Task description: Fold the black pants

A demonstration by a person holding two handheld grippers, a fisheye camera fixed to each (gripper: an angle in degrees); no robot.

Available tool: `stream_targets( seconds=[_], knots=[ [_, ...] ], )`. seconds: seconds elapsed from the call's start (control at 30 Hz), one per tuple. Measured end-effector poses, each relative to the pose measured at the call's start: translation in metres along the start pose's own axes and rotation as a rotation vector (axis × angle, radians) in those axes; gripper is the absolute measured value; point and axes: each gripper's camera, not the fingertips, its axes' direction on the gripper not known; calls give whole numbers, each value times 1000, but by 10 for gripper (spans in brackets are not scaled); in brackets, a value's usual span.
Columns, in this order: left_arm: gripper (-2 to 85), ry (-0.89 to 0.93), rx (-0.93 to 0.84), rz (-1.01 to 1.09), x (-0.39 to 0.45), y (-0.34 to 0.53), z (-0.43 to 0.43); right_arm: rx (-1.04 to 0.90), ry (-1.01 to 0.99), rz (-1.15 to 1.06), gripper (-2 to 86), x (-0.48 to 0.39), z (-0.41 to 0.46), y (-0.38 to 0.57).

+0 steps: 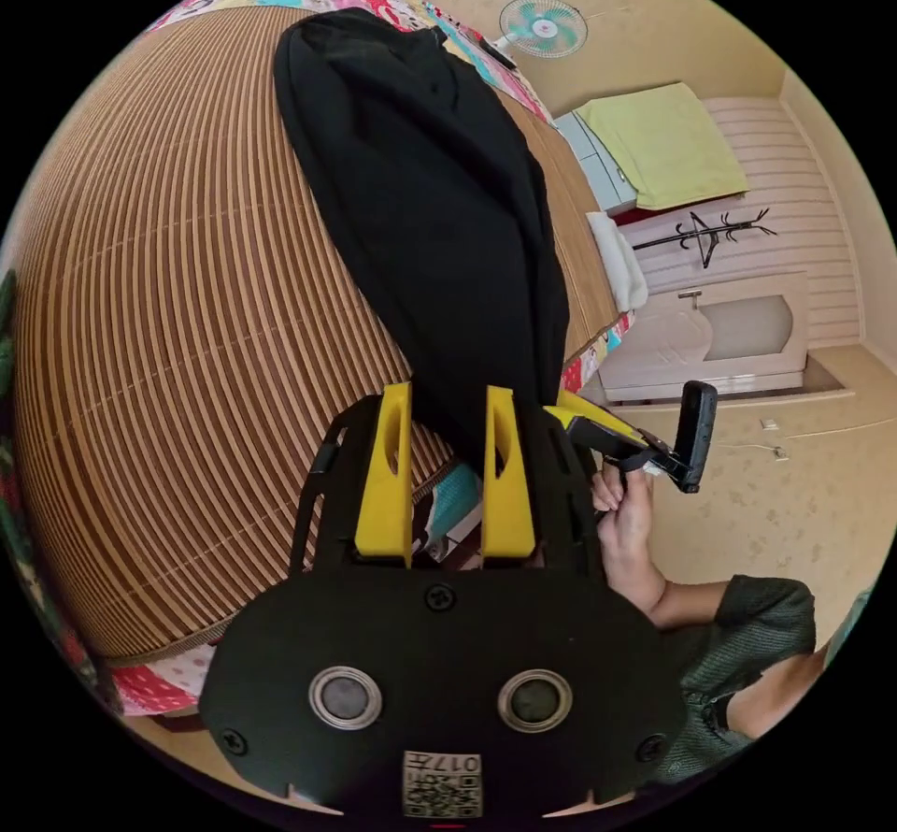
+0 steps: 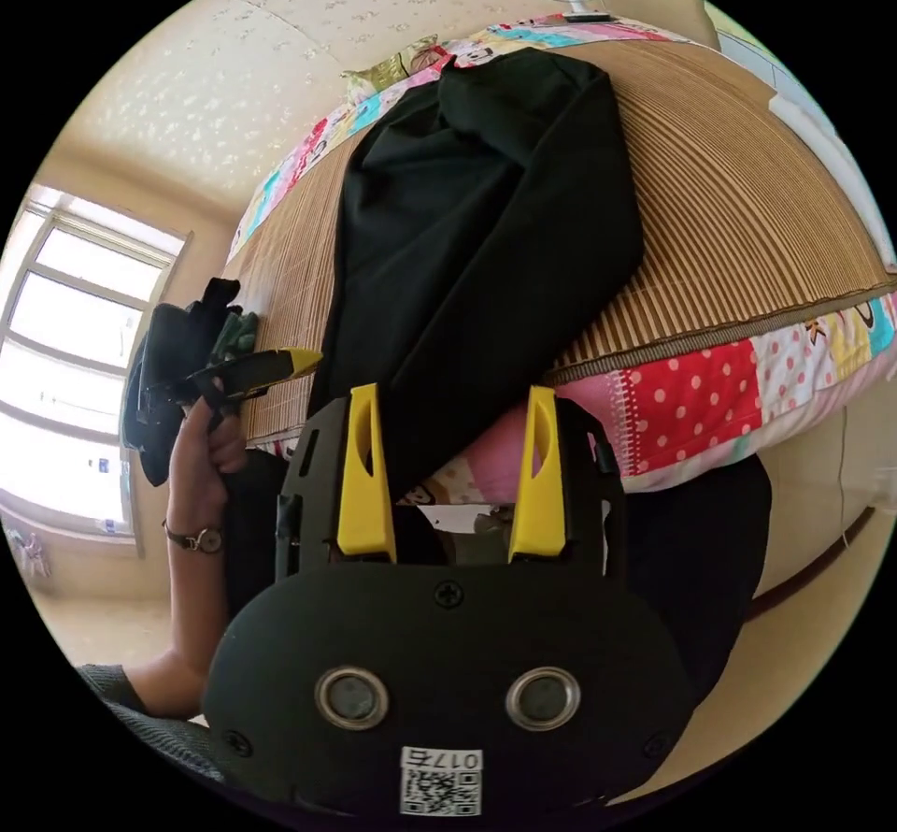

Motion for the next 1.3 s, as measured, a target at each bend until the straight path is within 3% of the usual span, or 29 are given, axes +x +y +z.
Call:
stream_targets(
  seconds=[0.13,0.2,0.3,0.37,0.43,0.5,0.57,0.6,0.67,0.73,0.8,0.97,1.07,1.2,1.3],
  knots=[
    [117,-98,15,18,14,3,5,24,124,-138,75,-8,-36,16],
    [116,-63,12,15,11,8,3,68,9,-193,46,6,-75,23],
    [118,-23,33,14,5,14,-3,294,-385,-208,32,75,-171,37],
    [125,0,86,43,7,18,-11,563,-751,-41,26,175,-243,61],
    [132,24,141,79,11,23,-21,729,-882,125,24,242,-278,86],
    [142,-15,161,85,14,26,-27,744,-775,254,22,285,-302,104],
    [146,-18,141,84,14,25,-25,537,-462,561,20,321,-318,121],
    [149,-3,126,79,12,24,-21,525,-383,617,19,326,-324,129],
    [161,-17,102,44,8,25,-16,645,-199,610,18,323,-357,161],
    [174,-52,76,14,6,27,-12,755,-151,544,17,312,-379,175],
    [184,-78,51,2,10,31,-11,773,-131,469,13,301,-395,171],
    [194,-95,-29,26,33,47,2,545,-247,287,6,266,-384,128],
    [195,-220,-95,48,62,65,16,512,-300,172,6,234,-365,124],
    [174,-358,-159,34,77,81,38,384,-393,49,6,205,-343,113],
    [110,-306,-145,30,71,88,37,311,-394,-6,6,185,-333,113]
  ],
)
